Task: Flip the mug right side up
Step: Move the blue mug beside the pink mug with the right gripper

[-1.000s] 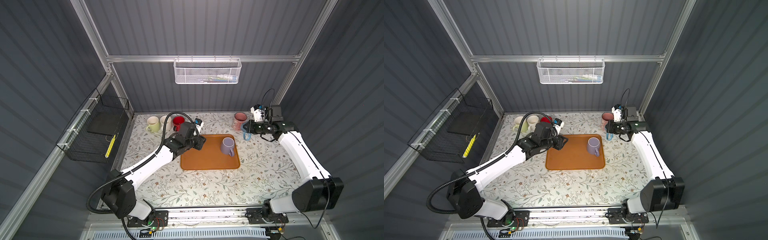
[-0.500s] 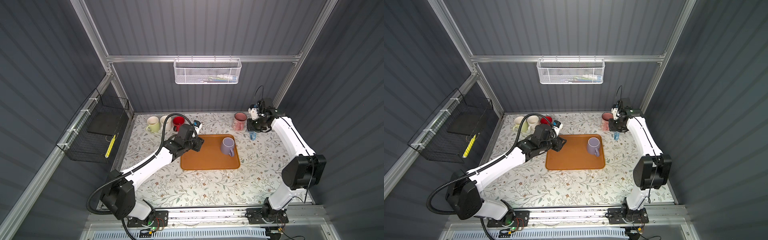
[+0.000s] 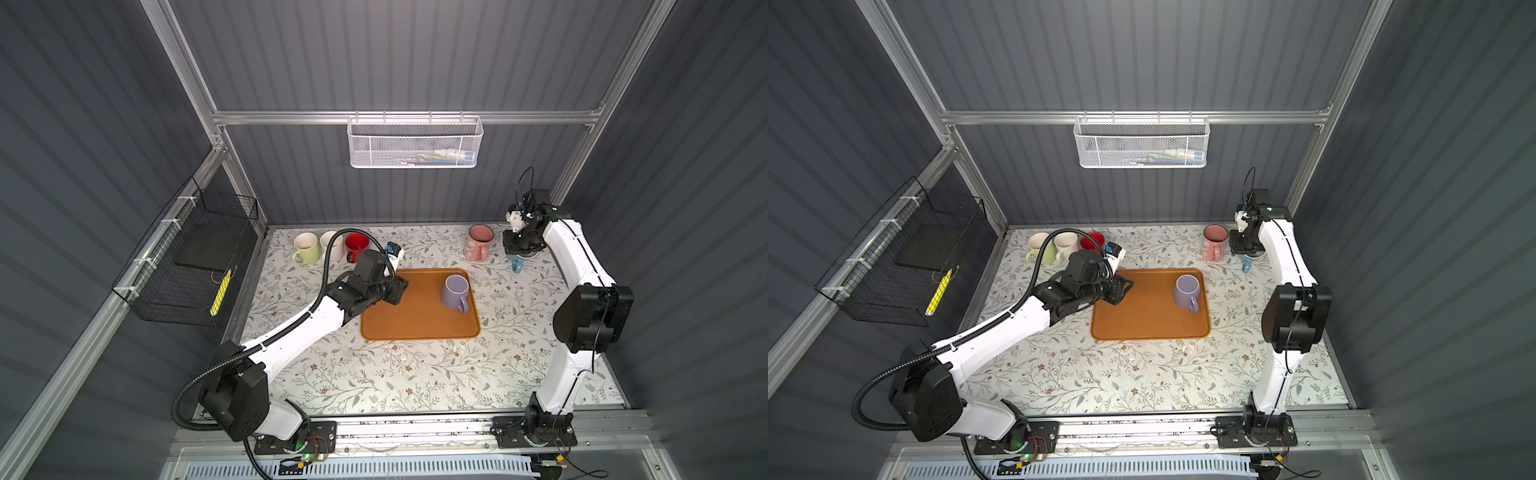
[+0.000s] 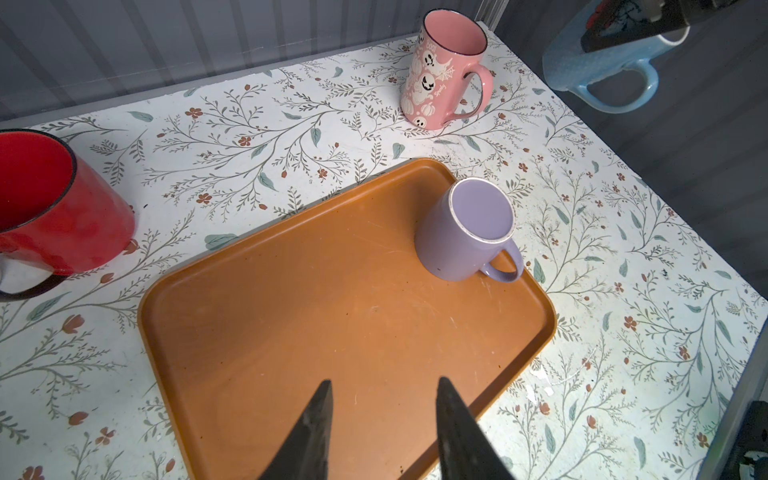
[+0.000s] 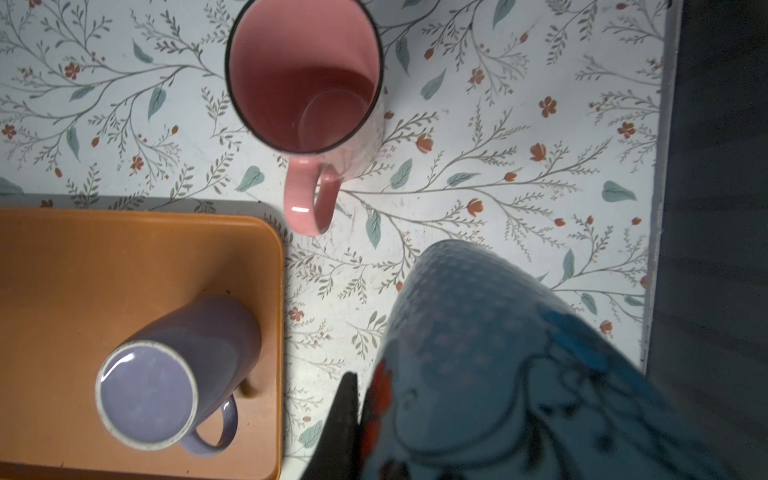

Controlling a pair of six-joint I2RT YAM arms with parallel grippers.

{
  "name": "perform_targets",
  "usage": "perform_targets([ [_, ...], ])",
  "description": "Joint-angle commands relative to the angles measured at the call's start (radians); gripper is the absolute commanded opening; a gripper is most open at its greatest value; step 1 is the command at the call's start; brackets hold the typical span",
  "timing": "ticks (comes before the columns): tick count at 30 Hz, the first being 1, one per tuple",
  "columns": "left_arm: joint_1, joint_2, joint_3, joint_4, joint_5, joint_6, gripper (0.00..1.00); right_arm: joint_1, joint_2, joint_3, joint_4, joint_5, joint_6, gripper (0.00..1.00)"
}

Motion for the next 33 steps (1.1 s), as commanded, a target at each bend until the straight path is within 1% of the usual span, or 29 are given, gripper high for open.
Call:
perform_targets([
  [1,0.000,-0.015,-0.005,0.005,0.018,-0.005,0.41,-0.018,0.064,0.083,-0.034,-0.021,-0.043,0.00],
  [5,0.000,-0.005,-0.005,0.004,0.021,-0.015,0.41,-0.027,0.157,0.196,-0.090,-0.006,-0.065,0.00],
  [7,0.000,-0.004,-0.004,-0.001,0.021,-0.018,0.41,-0.030,0.183,0.220,-0.093,-0.005,-0.078,0.00],
  [19,-0.001,0.046,0.043,-0.041,0.015,-0.007,0.41,-0.060,0.392,0.487,-0.159,-0.032,-0.133,0.00],
  [23,-0.001,0.074,0.065,-0.051,0.024,-0.006,0.41,-0.062,0.438,0.528,-0.153,-0.049,-0.145,0.00],
  [33,-0.002,0.111,0.098,-0.063,0.031,-0.005,0.40,-0.064,0.495,0.538,-0.066,-0.070,-0.169,0.00],
])
